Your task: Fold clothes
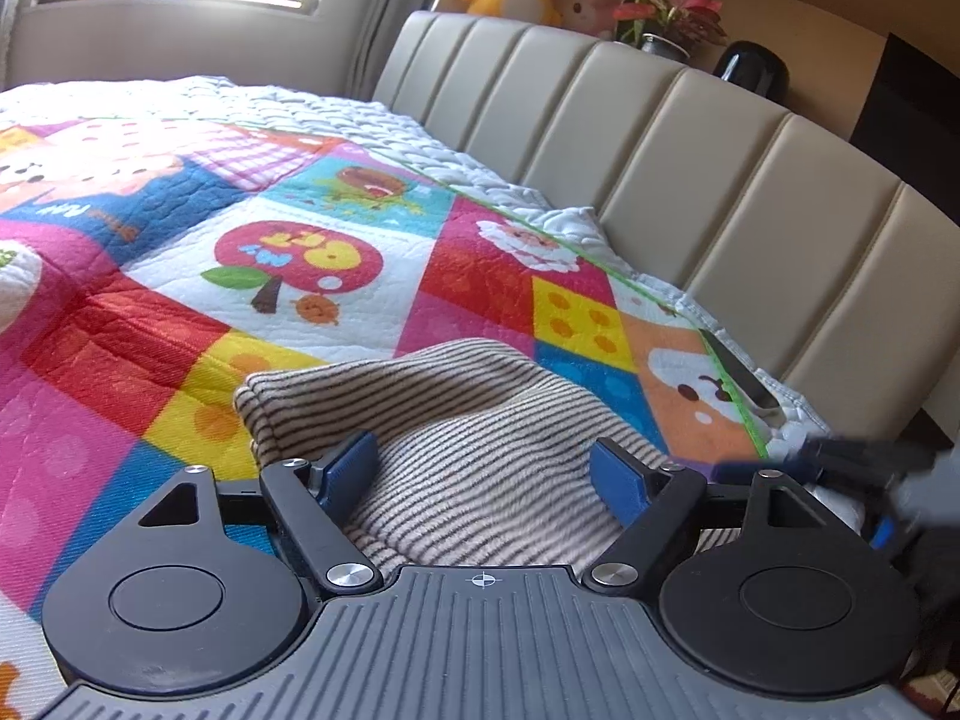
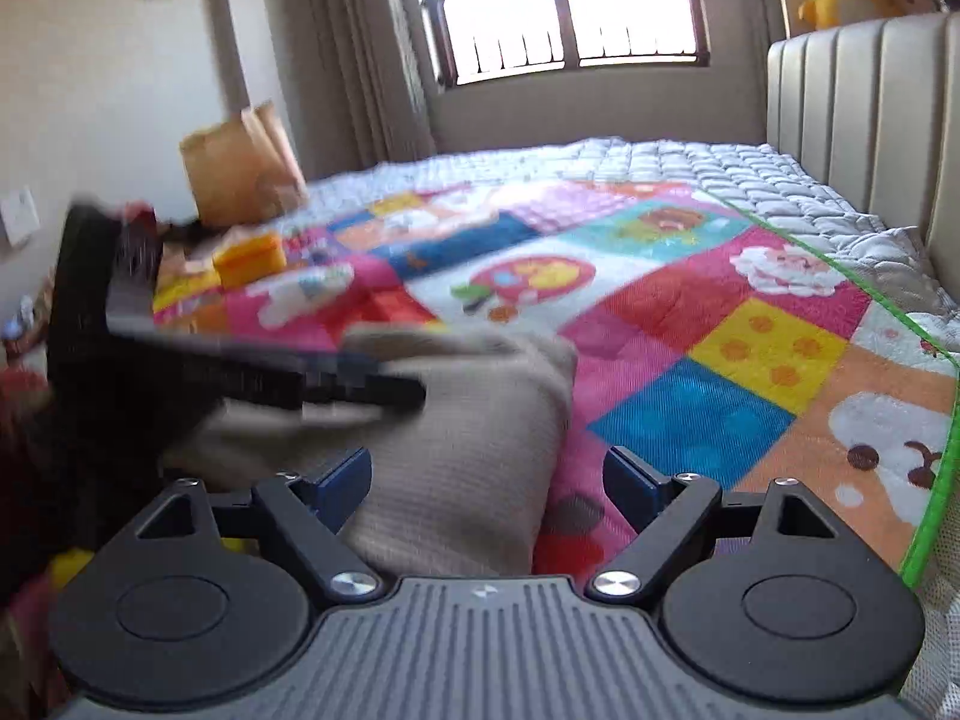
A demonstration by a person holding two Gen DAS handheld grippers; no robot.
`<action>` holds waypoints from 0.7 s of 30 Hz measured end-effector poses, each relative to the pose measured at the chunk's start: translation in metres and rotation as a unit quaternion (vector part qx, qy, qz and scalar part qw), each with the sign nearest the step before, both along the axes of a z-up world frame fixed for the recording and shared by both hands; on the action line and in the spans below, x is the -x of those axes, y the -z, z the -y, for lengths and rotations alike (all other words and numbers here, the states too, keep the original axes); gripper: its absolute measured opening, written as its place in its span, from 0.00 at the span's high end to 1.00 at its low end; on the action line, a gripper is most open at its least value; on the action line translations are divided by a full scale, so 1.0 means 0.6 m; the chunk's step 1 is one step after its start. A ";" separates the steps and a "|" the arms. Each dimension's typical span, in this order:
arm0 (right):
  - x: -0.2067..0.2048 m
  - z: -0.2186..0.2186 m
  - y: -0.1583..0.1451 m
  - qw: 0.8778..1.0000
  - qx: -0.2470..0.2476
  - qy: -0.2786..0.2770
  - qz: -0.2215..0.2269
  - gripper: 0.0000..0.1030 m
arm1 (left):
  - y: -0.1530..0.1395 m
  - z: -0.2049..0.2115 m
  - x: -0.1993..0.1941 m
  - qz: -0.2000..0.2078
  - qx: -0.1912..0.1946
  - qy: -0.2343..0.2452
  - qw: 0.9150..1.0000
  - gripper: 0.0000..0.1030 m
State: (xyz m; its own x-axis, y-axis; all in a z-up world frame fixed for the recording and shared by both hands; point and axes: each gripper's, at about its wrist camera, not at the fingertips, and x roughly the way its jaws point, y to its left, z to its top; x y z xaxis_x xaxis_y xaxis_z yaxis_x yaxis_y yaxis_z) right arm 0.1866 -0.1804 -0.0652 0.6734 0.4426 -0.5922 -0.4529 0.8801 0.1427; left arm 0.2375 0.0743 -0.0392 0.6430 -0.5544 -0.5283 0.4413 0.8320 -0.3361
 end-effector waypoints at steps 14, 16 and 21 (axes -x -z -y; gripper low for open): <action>-0.015 0.004 0.005 0.999 -0.019 -0.004 -0.043 0.11 | 0.028 -0.047 0.068 -0.128 0.052 -0.033 0.990 0.06; -0.020 0.021 -0.011 0.997 -0.058 -0.015 -0.051 0.11 | 0.032 -0.043 0.073 -0.120 0.044 -0.028 0.991 0.06; -0.055 0.043 -0.024 0.990 -0.124 -0.006 -0.073 0.11 | 0.032 -0.024 0.077 -0.116 0.026 -0.007 0.993 0.11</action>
State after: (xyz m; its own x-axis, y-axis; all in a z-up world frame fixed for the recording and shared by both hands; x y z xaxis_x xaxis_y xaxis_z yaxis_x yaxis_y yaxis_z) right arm 0.2194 -0.2062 -0.0508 0.5823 0.5942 -0.5549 -0.4226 0.8043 0.4178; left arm 0.1915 0.0885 -0.0585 0.5155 -0.5773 -0.6333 0.3365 0.8160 -0.4700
